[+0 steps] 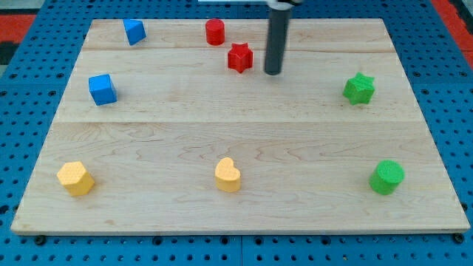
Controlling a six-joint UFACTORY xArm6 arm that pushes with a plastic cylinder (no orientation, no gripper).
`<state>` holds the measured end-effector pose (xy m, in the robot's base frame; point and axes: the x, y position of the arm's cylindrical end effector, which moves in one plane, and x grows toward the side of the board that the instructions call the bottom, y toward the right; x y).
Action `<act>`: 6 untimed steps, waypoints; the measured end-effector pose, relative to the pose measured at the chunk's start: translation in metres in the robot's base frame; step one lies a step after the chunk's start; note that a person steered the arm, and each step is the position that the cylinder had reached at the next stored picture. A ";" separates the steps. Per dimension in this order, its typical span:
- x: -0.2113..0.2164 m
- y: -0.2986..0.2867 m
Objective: Move the red star down to the red circle
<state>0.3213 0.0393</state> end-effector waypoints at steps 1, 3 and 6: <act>-0.030 -0.045; -0.041 -0.017; -0.061 -0.045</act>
